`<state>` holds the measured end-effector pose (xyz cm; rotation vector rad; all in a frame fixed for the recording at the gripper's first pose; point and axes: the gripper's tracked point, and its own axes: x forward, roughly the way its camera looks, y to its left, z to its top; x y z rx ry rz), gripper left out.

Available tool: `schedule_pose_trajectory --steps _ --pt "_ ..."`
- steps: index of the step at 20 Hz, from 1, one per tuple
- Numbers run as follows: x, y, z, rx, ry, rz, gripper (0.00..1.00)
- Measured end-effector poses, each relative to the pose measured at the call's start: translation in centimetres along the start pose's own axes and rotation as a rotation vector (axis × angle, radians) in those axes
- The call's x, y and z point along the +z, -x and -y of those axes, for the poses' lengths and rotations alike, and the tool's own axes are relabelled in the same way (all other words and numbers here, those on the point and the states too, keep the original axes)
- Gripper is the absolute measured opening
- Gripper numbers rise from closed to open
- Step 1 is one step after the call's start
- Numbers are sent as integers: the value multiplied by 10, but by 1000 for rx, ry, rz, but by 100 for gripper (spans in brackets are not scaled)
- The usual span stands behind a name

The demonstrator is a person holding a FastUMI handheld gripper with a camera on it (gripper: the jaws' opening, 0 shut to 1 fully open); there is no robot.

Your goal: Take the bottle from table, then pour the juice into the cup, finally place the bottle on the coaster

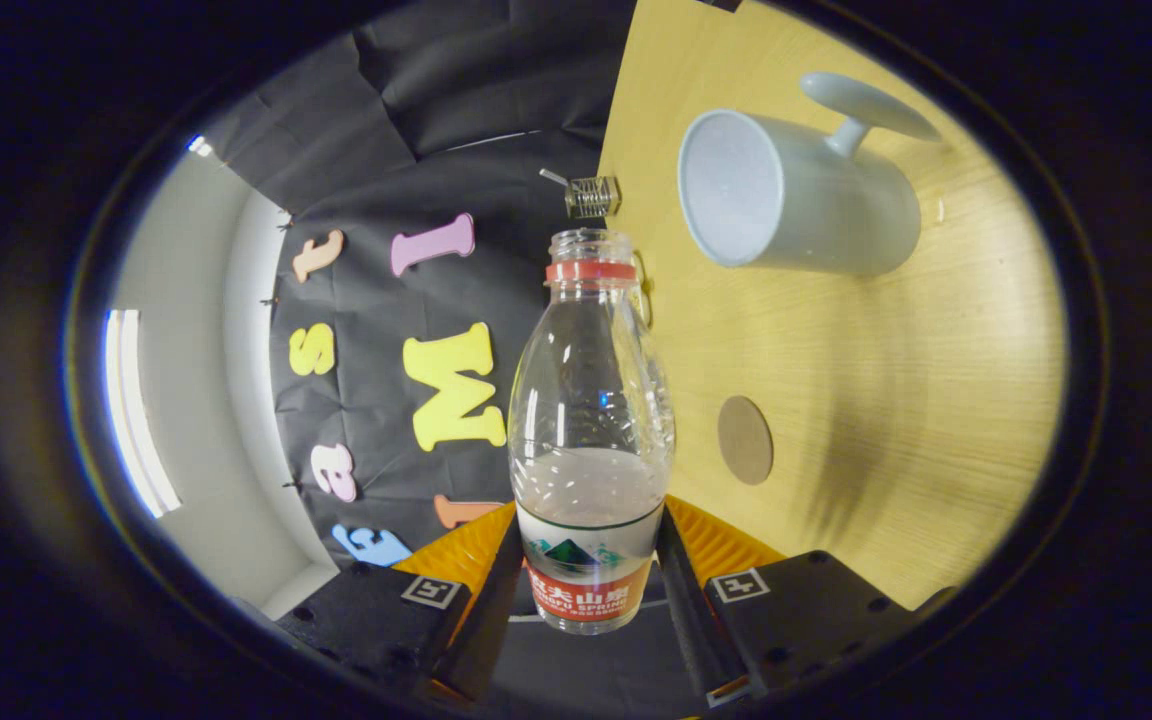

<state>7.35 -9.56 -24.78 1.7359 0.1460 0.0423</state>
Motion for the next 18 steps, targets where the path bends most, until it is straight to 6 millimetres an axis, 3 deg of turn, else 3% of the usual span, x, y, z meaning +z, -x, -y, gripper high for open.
schedule_pose_trajectory --steps 18 --pt "7 -1 -16 38 -111 16 76"
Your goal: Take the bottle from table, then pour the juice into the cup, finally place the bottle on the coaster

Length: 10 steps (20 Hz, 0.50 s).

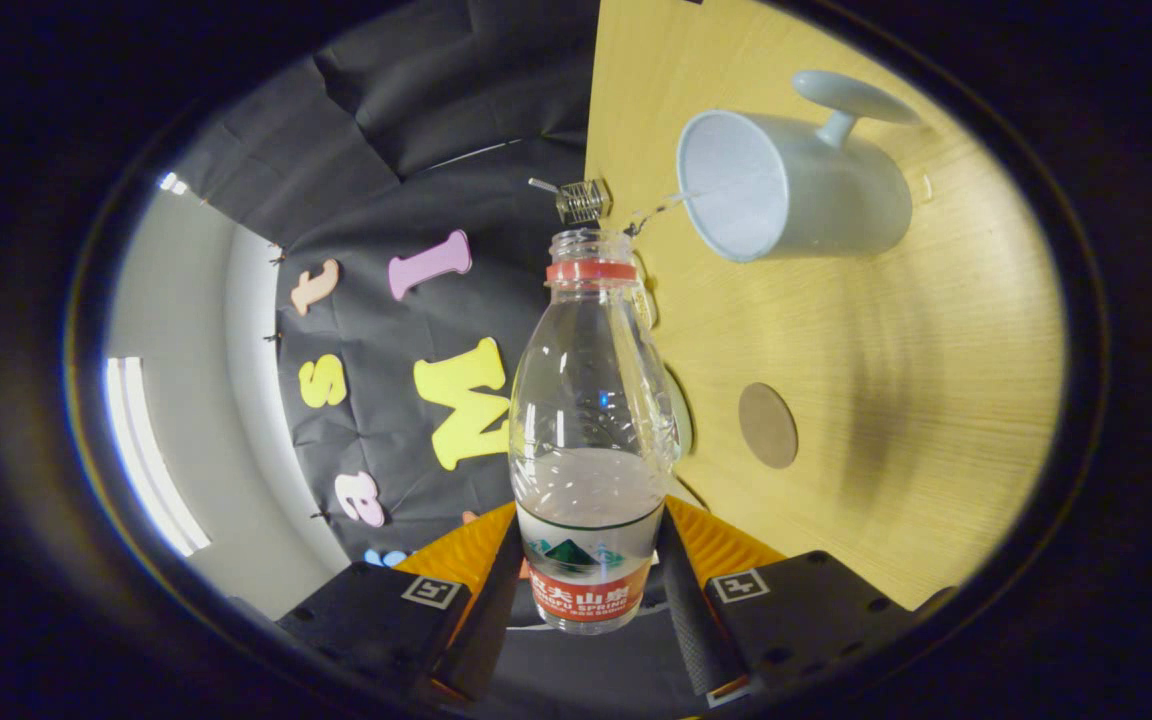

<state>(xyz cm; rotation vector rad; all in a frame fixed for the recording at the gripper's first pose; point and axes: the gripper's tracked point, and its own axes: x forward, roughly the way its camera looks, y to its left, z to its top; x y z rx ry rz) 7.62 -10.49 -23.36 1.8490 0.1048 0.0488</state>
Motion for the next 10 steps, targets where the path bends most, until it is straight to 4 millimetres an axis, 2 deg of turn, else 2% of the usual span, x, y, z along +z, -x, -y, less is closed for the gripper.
schedule_pose_trajectory --steps 10 --pt "-5 -5 -9 16 -65 10 76"
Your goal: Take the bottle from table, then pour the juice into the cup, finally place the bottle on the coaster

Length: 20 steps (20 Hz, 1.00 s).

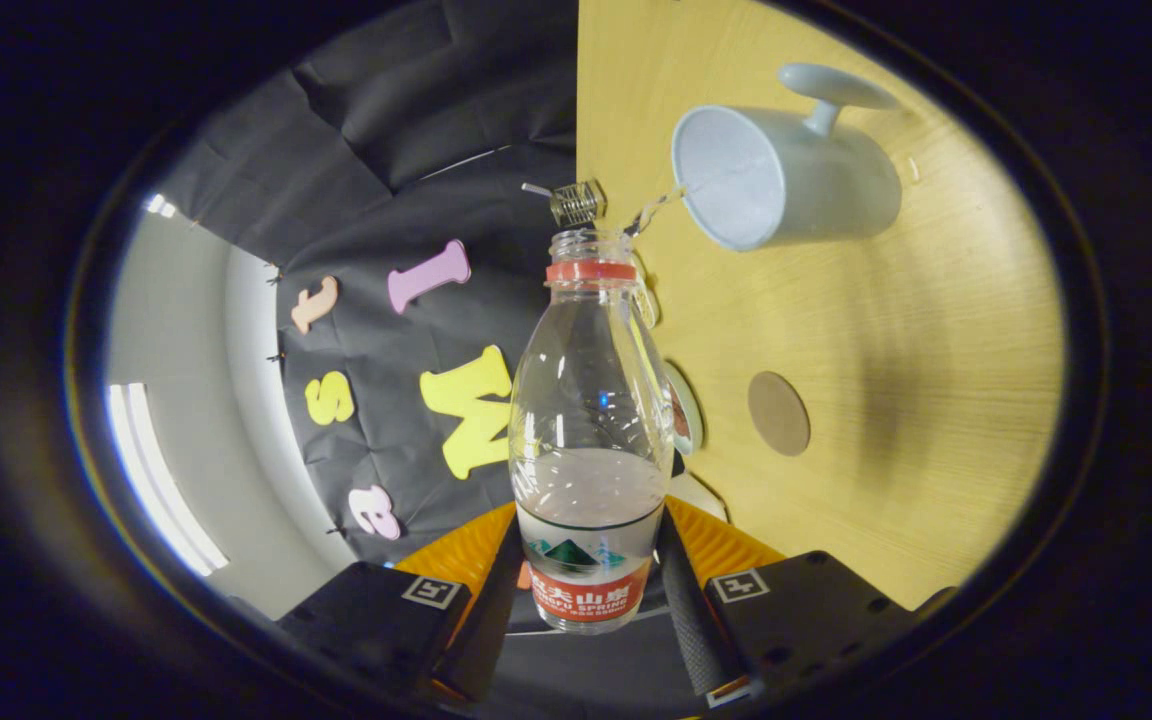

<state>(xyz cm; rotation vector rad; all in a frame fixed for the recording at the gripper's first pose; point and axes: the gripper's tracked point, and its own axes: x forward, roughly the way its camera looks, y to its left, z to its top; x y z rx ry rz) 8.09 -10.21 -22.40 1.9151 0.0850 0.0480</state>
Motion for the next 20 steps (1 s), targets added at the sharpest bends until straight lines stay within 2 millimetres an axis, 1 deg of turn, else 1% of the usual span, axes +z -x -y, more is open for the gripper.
schedule_pose_trajectory --steps 11,14,20 --pt "-3 -1 -9 27 -79 13 76" --pt "-2 -3 -21 36 -103 15 76" --pt "-7 -2 -32 64 -150 11 76"
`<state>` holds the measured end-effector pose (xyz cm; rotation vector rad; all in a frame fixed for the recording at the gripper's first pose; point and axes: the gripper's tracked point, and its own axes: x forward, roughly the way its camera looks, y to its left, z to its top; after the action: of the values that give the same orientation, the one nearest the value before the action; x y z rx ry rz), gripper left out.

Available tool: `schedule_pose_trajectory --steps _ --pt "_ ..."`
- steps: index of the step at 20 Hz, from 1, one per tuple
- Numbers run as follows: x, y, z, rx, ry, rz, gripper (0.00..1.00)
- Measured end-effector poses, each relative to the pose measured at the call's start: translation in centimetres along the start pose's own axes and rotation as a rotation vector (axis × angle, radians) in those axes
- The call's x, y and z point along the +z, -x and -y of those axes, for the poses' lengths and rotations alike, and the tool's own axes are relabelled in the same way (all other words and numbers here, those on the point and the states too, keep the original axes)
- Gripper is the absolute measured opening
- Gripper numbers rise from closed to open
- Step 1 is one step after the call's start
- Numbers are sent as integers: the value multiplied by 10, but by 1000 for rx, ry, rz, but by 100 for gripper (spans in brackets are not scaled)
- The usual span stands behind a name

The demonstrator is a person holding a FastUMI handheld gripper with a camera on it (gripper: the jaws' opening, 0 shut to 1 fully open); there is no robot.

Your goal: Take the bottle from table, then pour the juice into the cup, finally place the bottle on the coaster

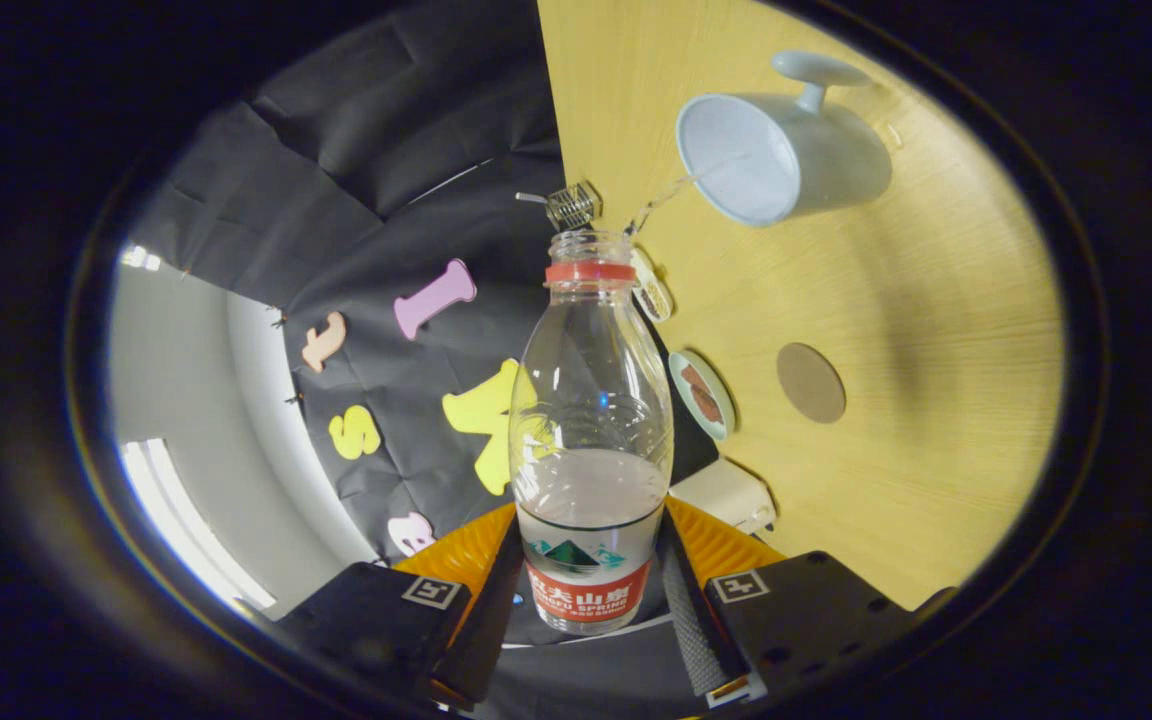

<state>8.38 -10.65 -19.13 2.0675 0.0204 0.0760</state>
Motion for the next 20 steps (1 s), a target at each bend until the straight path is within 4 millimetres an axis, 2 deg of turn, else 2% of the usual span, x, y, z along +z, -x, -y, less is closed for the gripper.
schedule_pose_trajectory --steps 10,20 --pt "6 -3 -12 34 -85 21 76" --pt "13 -6 -14 49 -115 41 75"
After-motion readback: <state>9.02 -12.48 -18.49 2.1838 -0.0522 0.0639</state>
